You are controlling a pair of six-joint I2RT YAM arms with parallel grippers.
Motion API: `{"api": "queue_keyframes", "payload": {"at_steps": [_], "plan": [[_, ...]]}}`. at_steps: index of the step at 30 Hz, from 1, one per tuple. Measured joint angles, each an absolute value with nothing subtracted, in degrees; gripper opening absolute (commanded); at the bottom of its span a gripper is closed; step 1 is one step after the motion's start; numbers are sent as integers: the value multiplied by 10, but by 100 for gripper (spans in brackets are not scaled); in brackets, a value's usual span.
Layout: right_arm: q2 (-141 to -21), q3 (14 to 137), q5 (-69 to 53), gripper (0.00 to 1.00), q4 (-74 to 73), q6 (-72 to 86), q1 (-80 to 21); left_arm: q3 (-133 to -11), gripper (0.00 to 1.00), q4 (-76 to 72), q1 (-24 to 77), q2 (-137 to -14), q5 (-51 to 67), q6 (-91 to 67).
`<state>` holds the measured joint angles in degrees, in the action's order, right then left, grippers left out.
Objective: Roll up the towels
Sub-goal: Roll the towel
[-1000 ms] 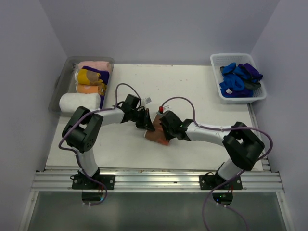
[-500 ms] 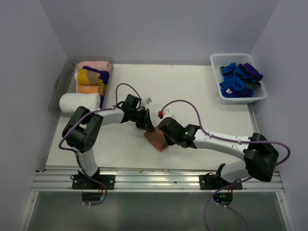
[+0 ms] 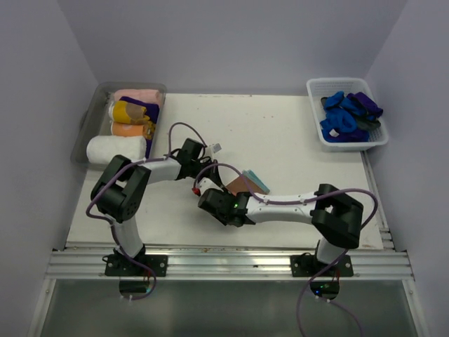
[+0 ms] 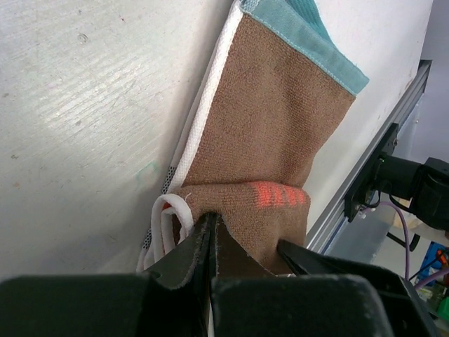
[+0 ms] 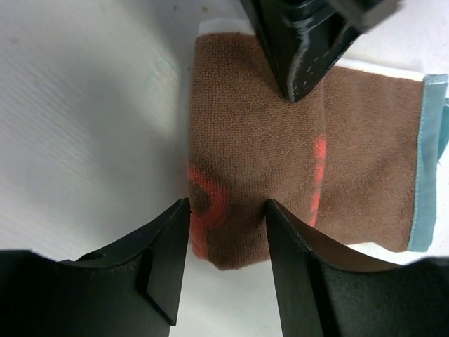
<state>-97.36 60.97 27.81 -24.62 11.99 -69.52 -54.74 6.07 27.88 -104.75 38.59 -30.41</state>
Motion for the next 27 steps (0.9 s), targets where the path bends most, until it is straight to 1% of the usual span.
{"api": "queue_keyframes", "payload": {"at_steps": [6,8,9,10,12,13,15,16,18,19,22,23,24,25,27], "plan": [[-1010,610,285,53,-233,93,-695,-557,0,61,278,-1066,410,-294],[-1016,610,289,49,-229,89,-695,-563,0,60,278,-1076,420,-293],[-1020,610,291,45,-226,88,-695,-565,0,60,277,-1081,425,-293],[-1024,610,293,39,-224,87,-695,-566,0,57,277,-1085,430,-293],[-1033,609,303,31,-220,86,-695,-568,0,54,277,-1088,437,-294],[-1036,609,308,21,-217,87,-695,-568,0,53,277,-1088,438,-294],[-1040,609,318,12,-211,90,-696,-571,0,56,277,-1088,437,-294],[-1038,605,321,5,-205,93,-696,-573,0,58,277,-1088,435,-293],[-1032,594,323,0,-190,98,-696,-578,0,65,275,-1085,430,-293],[-1024,584,320,0,-179,99,-694,-578,0,71,274,-1079,426,-294],[-989,550,283,0,-146,104,-676,-578,10,93,261,-1040,412,-294],[-975,538,265,0,-135,105,-666,-578,15,98,252,-1021,407,-294],[-962,526,244,0,-126,106,-656,-577,19,102,240,-1000,403,-295],[-949,516,225,0,-119,108,-645,-577,26,104,228,-978,401,-295],[-929,500,184,0,-104,112,-625,-575,34,104,207,-939,396,-298]]}}
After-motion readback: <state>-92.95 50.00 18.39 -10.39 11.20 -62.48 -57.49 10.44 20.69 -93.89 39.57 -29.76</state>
